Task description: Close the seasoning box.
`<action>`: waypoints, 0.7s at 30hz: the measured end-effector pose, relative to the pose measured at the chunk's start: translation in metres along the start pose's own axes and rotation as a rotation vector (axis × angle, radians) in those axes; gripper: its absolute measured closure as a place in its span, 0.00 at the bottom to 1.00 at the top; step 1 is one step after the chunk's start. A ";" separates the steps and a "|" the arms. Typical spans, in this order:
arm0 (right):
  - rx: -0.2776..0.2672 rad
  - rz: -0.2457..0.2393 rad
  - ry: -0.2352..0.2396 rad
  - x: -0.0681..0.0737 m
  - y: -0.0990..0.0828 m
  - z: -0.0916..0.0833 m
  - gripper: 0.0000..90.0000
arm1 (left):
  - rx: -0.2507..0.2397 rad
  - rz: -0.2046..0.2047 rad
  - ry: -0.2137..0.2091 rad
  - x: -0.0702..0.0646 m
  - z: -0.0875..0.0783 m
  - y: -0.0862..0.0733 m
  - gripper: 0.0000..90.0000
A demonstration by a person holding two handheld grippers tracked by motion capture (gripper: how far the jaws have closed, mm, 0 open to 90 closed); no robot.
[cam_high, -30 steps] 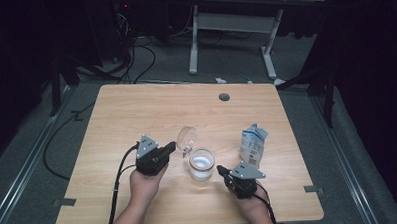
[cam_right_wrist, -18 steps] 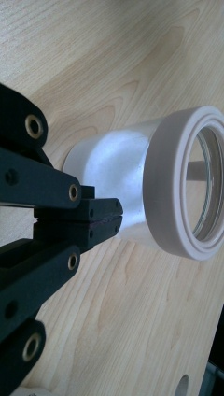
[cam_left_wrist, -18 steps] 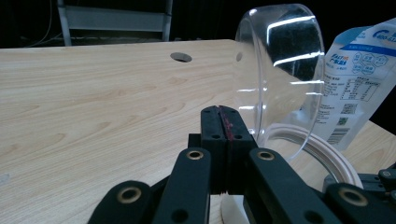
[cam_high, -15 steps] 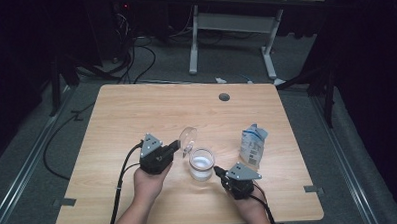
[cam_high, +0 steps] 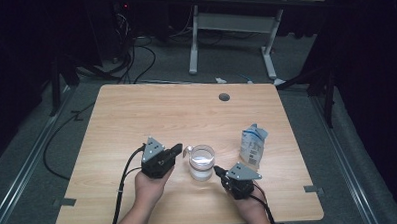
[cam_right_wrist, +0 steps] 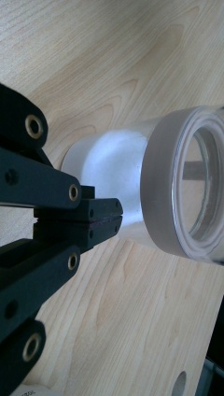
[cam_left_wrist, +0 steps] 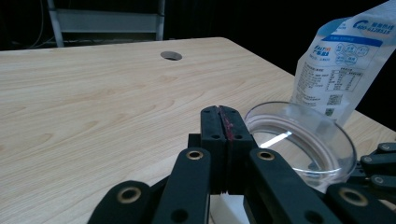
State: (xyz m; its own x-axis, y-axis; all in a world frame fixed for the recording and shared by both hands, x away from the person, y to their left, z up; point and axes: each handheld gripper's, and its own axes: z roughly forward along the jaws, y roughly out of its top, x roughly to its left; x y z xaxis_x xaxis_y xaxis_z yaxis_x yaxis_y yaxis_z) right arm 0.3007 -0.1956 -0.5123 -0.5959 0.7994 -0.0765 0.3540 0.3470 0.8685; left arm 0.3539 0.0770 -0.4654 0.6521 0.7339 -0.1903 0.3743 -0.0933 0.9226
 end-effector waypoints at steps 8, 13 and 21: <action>0.003 0.004 -0.002 -0.002 -0.001 -0.001 1.00 | 0.040 0.016 0.054 0.015 -0.017 -0.025 0.98; 0.005 0.009 -0.007 -0.004 -0.002 -0.001 1.00 | 0.065 0.030 0.084 0.022 -0.033 -0.045 0.97; 0.002 0.014 -0.014 -0.006 -0.002 -0.002 1.00 | 0.099 0.044 0.174 0.045 -0.069 -0.062 0.91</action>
State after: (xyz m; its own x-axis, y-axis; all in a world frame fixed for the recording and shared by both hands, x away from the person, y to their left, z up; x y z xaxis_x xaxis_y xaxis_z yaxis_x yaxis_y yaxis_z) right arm 0.3020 -0.2016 -0.5130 -0.5808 0.8110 -0.0707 0.3641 0.3365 0.8685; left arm 0.3145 0.1618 -0.5083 0.5487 0.8320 -0.0818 0.4168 -0.1874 0.8895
